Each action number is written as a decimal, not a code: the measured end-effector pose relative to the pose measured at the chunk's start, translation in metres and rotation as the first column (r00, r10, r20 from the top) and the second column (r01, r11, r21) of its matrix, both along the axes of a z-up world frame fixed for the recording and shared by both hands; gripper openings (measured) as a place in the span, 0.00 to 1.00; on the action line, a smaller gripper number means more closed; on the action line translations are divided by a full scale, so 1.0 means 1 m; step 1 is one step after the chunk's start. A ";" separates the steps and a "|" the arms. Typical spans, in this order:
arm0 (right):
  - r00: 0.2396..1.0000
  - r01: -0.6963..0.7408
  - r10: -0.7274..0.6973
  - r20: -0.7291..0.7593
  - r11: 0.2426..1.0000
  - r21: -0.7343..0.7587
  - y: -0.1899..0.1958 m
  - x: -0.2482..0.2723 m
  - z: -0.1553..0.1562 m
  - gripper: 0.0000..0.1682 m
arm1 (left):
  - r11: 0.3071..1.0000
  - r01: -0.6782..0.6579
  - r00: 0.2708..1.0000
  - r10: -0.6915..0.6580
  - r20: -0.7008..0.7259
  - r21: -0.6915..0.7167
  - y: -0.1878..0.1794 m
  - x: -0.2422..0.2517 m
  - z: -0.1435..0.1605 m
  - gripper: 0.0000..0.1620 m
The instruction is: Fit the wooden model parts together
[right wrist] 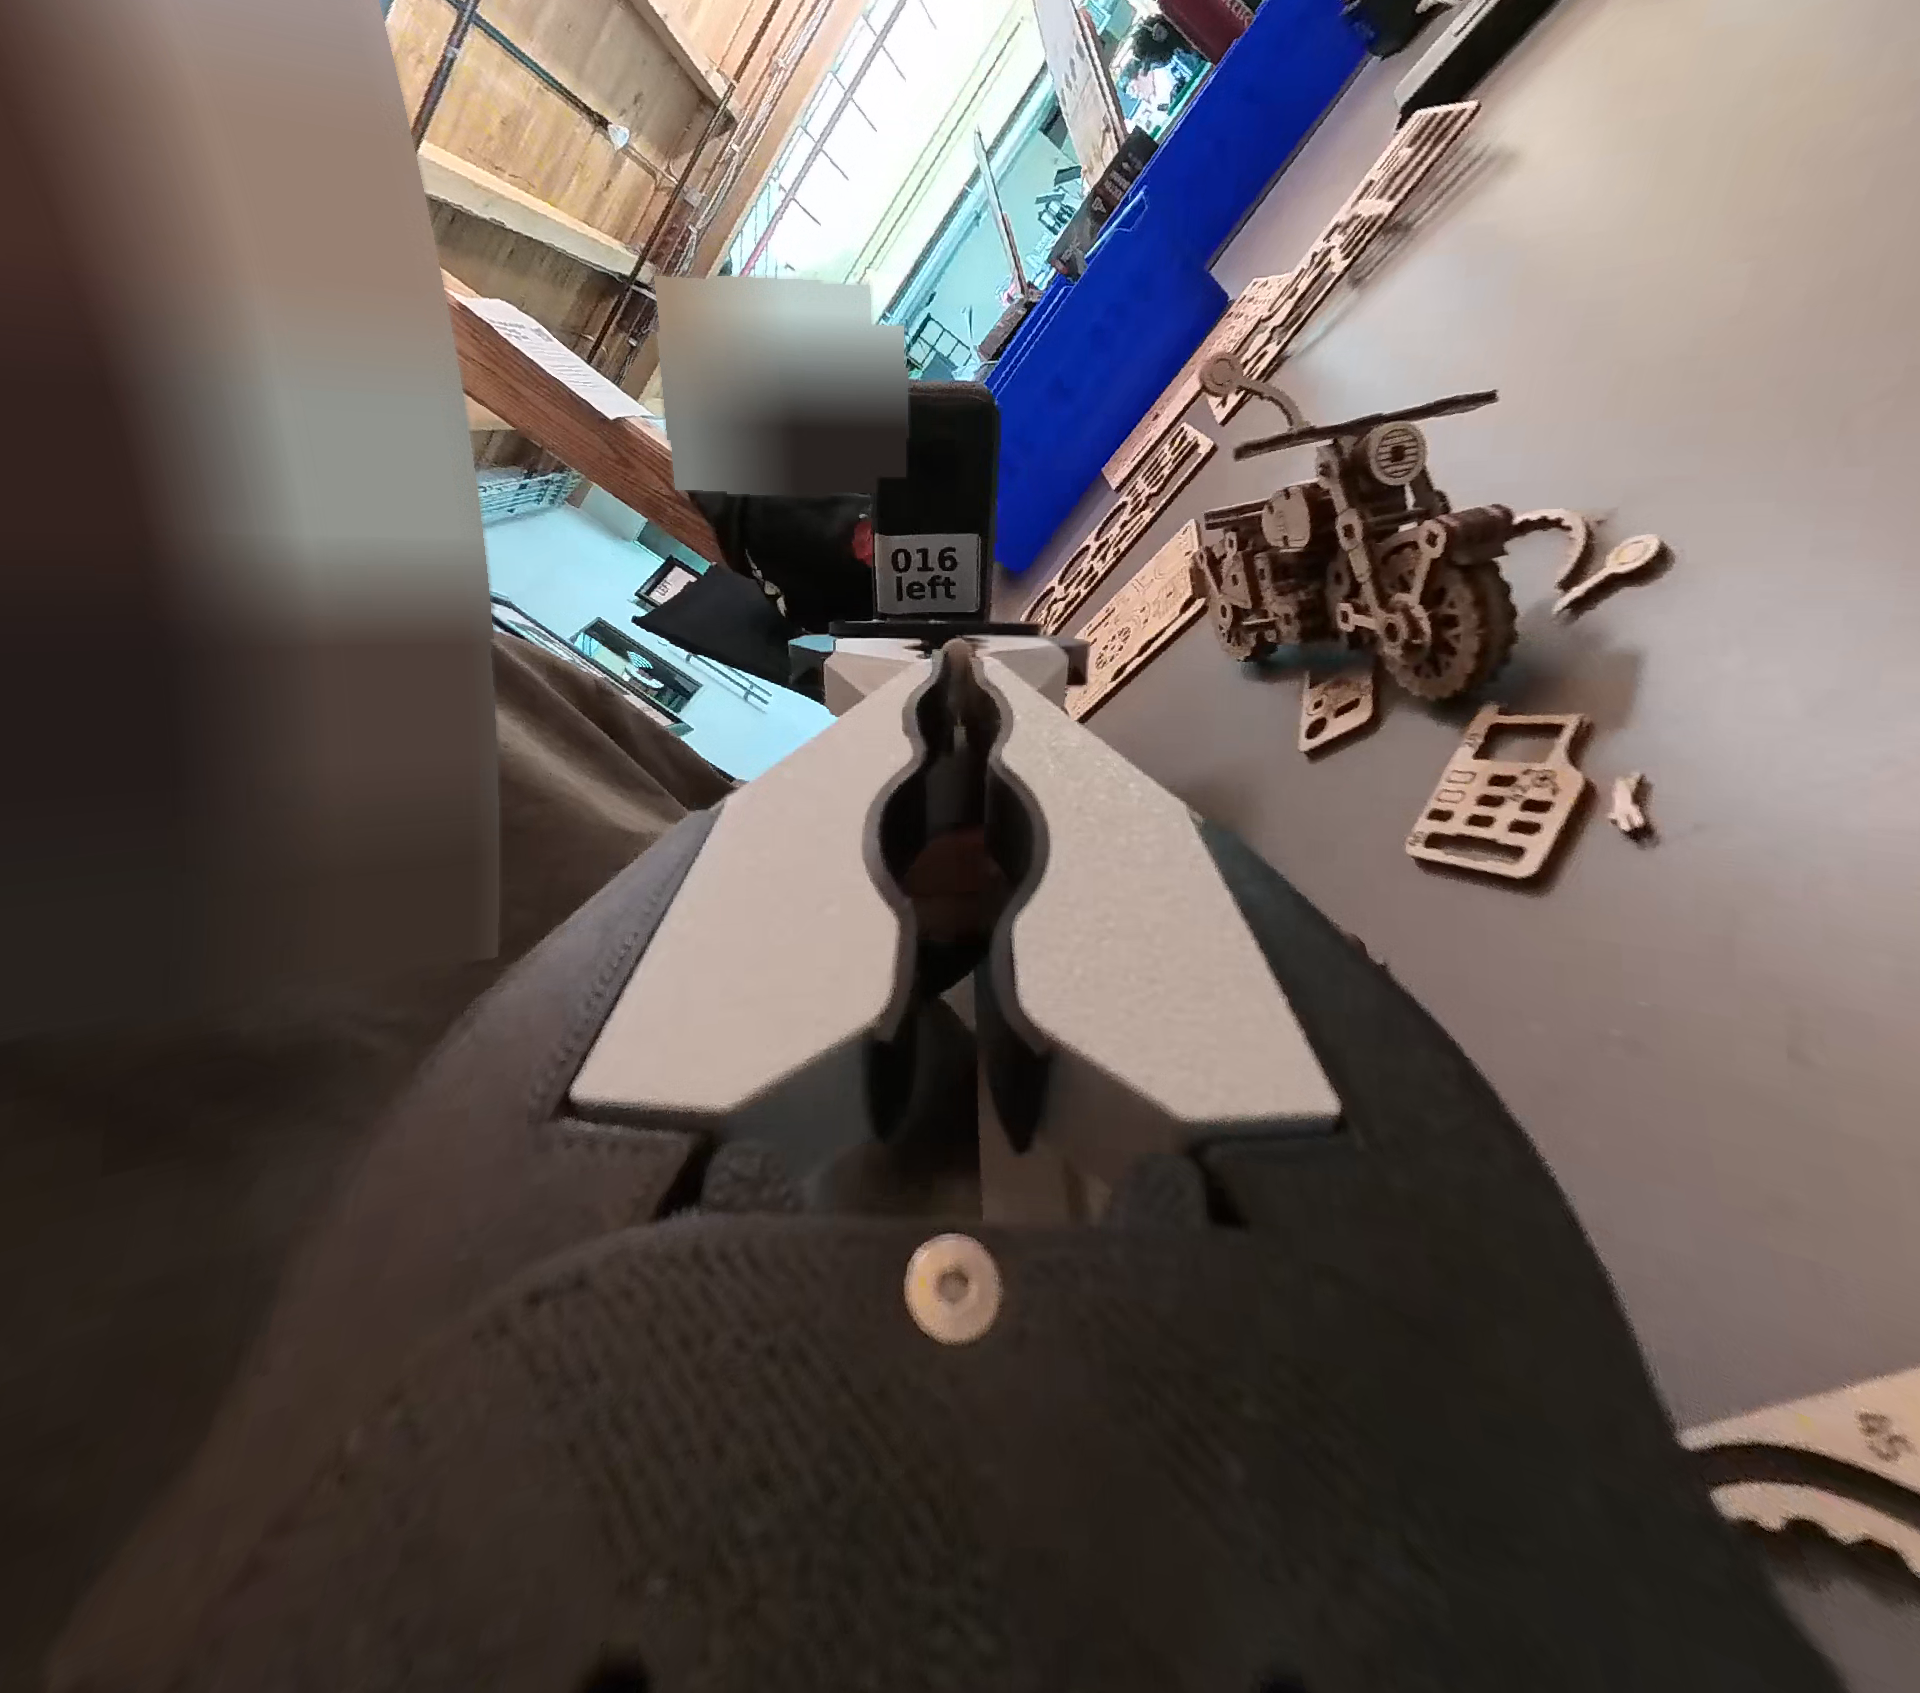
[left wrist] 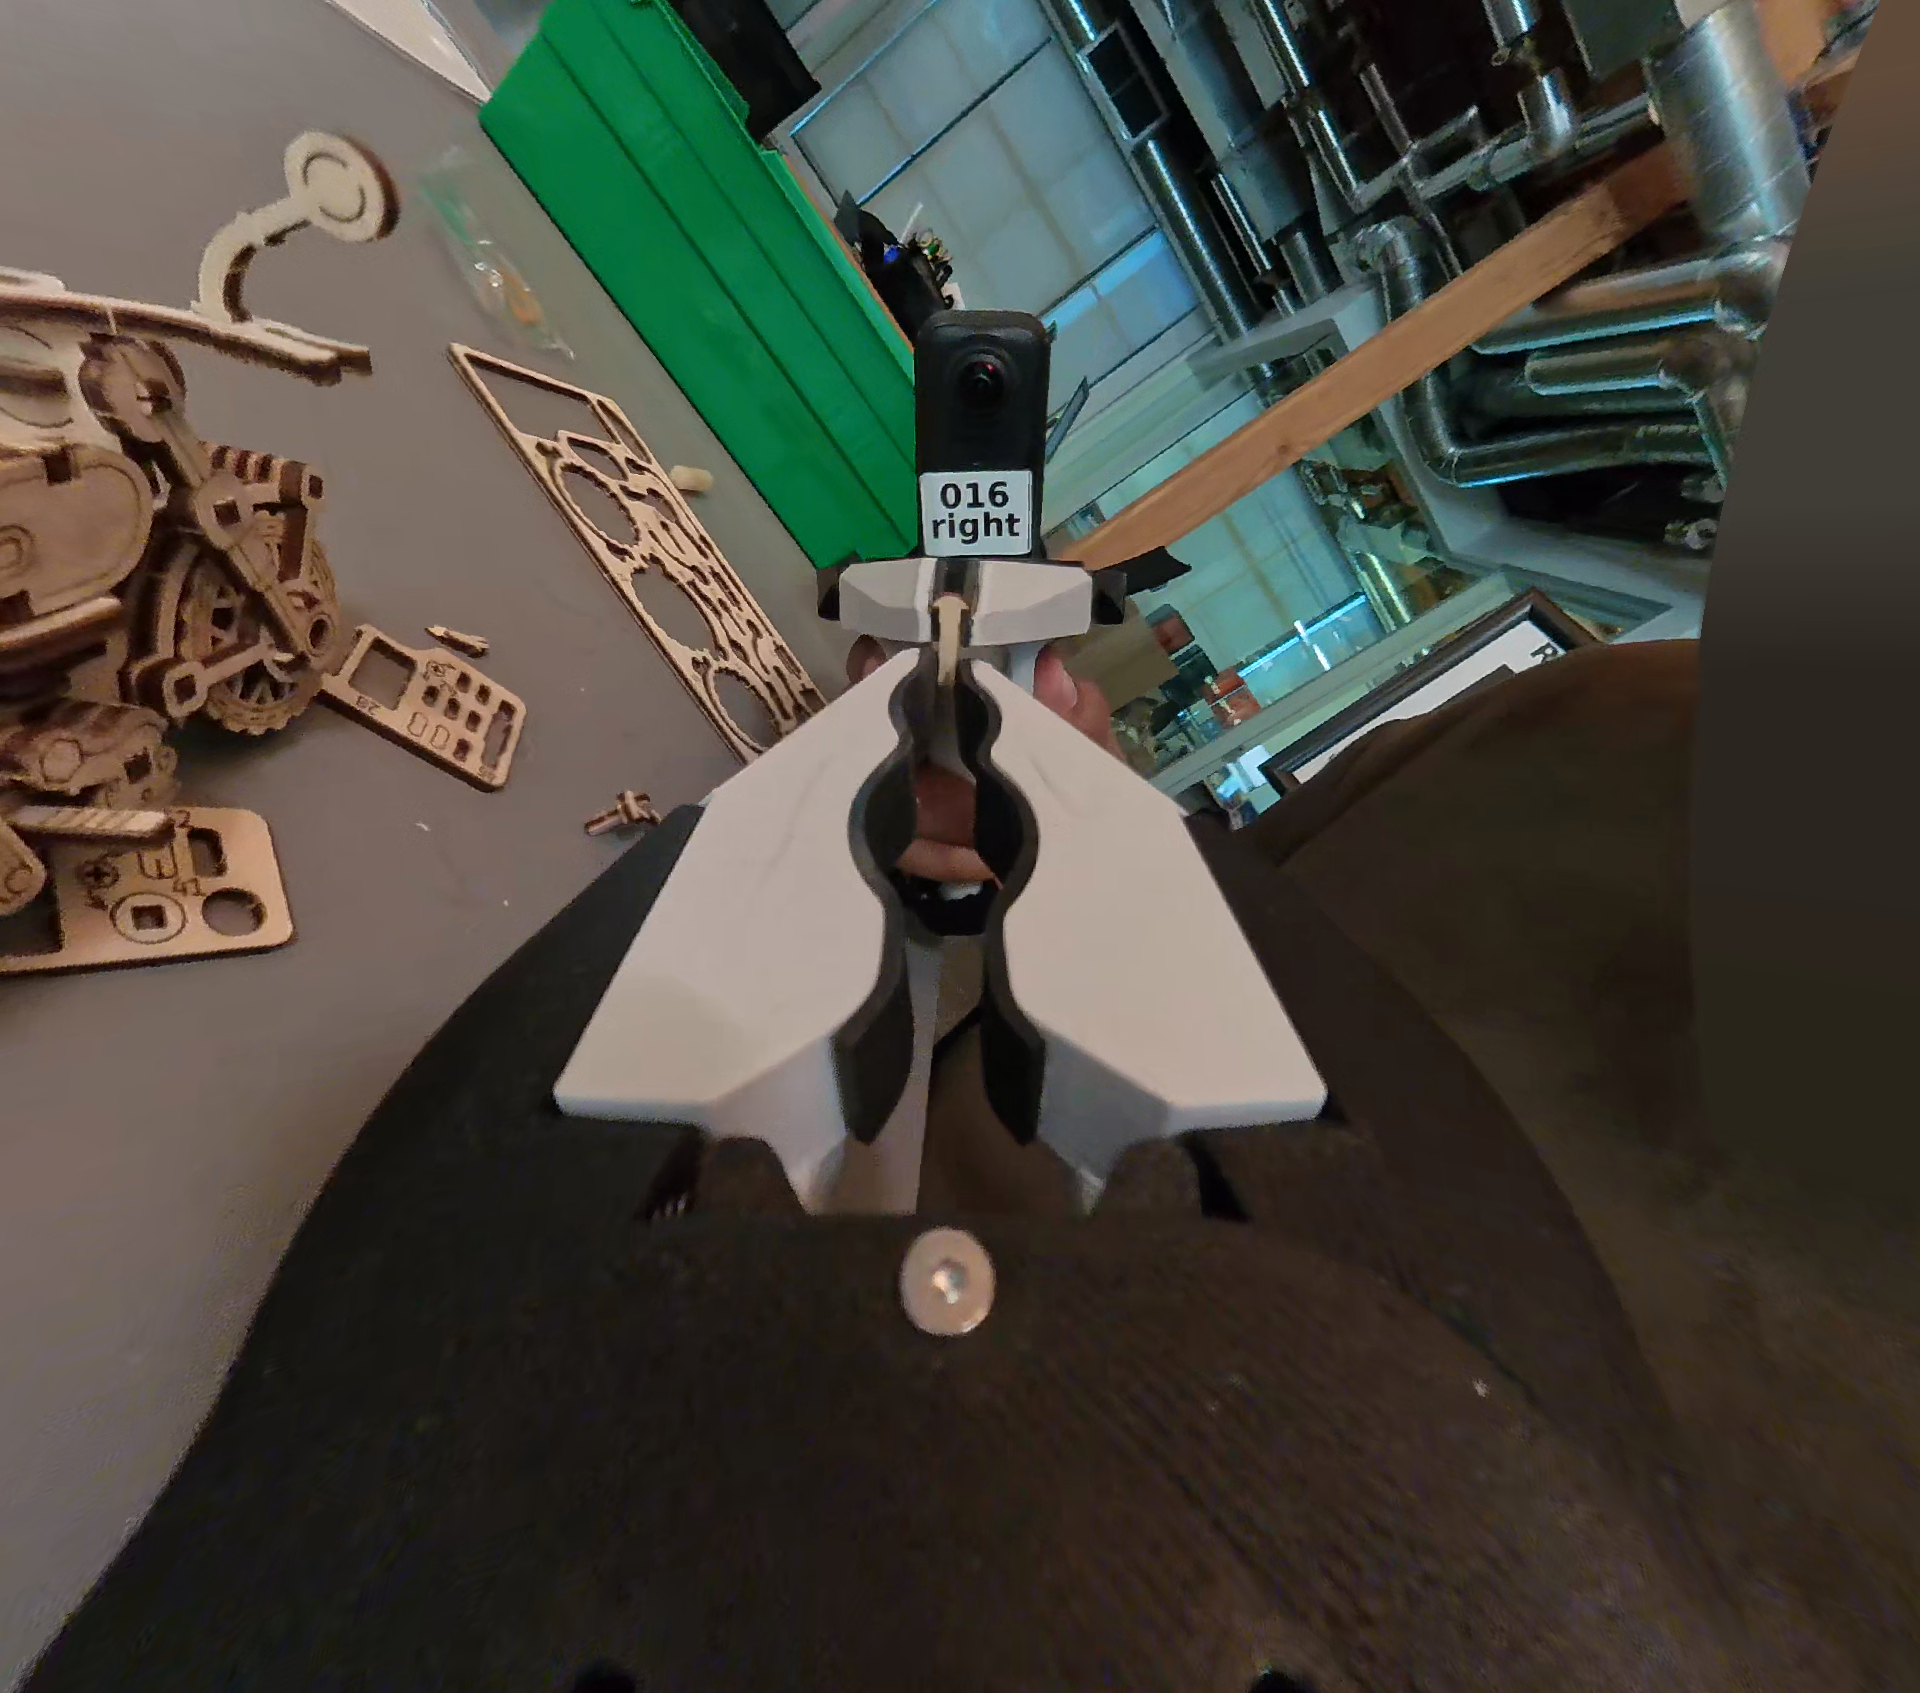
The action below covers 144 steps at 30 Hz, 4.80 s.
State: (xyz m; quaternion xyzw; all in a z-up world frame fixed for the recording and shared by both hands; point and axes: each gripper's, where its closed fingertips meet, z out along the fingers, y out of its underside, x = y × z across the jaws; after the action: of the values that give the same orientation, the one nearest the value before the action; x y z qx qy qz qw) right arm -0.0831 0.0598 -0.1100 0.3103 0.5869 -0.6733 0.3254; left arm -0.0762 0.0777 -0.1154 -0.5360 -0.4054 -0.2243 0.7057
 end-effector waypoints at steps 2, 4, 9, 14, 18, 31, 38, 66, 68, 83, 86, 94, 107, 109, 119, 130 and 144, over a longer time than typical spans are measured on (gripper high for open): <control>1.000 0.003 -0.003 -0.017 1.000 -0.011 0.003 -0.001 0.002 0.01 | 0.999 -0.024 0.999 0.024 -0.028 -0.030 -0.002 -0.002 0.000 0.00; 1.000 0.020 -0.021 -0.014 0.999 -0.037 0.008 -0.006 0.006 0.05 | 0.997 -0.037 0.998 0.033 -0.059 -0.069 -0.003 -0.002 -0.002 0.00; 0.999 0.009 -0.010 -0.034 1.000 -0.025 0.013 -0.006 0.006 0.06 | 0.967 -0.080 0.989 0.047 -0.141 -0.243 -0.001 -0.004 -0.016 0.00; 0.993 0.015 0.001 -0.122 0.991 0.131 0.005 0.001 -0.012 0.07 | 0.904 -0.121 0.967 0.013 -0.256 -0.411 0.005 0.000 -0.029 0.00; 0.988 0.035 -0.007 -0.152 0.983 0.179 0.009 -0.002 -0.017 0.00 | 0.894 -0.130 0.961 0.008 -0.275 -0.428 0.006 0.001 -0.029 0.00; 0.994 0.019 0.001 -0.108 0.982 0.185 0.014 -0.007 -0.022 0.04 | 0.894 -0.157 0.959 0.036 -0.281 -0.419 0.002 -0.002 -0.027 0.00; 0.994 0.012 0.003 -0.112 0.991 0.130 0.014 -0.006 -0.013 0.08 | 0.897 -0.160 0.959 0.042 -0.279 -0.413 0.001 -0.003 -0.026 0.00; 0.981 0.095 -0.052 -0.188 0.970 0.223 0.014 -0.008 -0.019 0.05 | 0.909 -0.171 0.967 0.080 -0.243 -0.381 -0.004 -0.009 -0.026 0.00; 0.987 0.041 -0.005 -0.163 0.974 0.222 0.012 -0.001 -0.020 0.00 | 0.903 -0.163 0.962 0.056 -0.267 -0.398 0.000 -0.006 -0.026 0.00; 0.998 -0.007 0.019 -0.063 0.982 0.187 0.013 0.000 -0.023 0.03 | 0.888 -0.171 0.946 0.027 -0.323 -0.428 0.005 0.000 -0.025 0.00; 0.998 -0.014 0.025 -0.055 0.982 0.186 0.013 0.001 -0.023 0.02 | 0.889 -0.167 0.947 0.025 -0.320 -0.426 0.005 0.000 -0.025 0.00; 0.999 -0.031 0.030 0.011 0.997 0.067 0.017 -0.002 -0.011 0.02 | 0.926 -0.123 0.968 0.032 -0.250 -0.356 0.003 0.000 -0.023 0.05; 0.977 -0.029 0.056 -0.206 0.990 0.135 0.012 0.008 -0.004 0.02 | 0.999 0.037 0.999 -0.038 -0.027 -0.023 0.003 0.008 -0.001 0.02; 0.973 -0.028 0.057 -0.225 0.991 0.129 0.012 0.009 -0.002 0.02 | 0.999 0.045 0.999 -0.045 -0.017 -0.009 0.003 0.008 0.000 0.00; 0.984 -0.052 0.067 -0.165 0.995 0.090 0.020 0.004 -0.002 0.06 | 0.997 0.040 0.998 -0.042 -0.042 -0.064 0.003 0.006 -0.005 0.00; 0.985 -0.105 0.119 -0.127 0.988 0.112 0.019 0.009 -0.008 0.00 | 0.990 0.034 0.995 -0.047 -0.090 -0.137 0.006 0.008 -0.009 0.00; 0.982 -0.137 0.153 -0.113 0.981 0.137 0.020 0.011 -0.014 0.00 | 0.970 0.036 0.985 -0.075 -0.156 -0.239 0.009 0.012 -0.016 0.00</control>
State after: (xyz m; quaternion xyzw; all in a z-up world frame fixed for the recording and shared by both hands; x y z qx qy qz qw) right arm -0.0725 0.0802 -0.1238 0.2450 0.6691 -0.6264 0.3161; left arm -0.0640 0.0870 -0.1309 -0.6436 -0.3547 -0.1495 0.6615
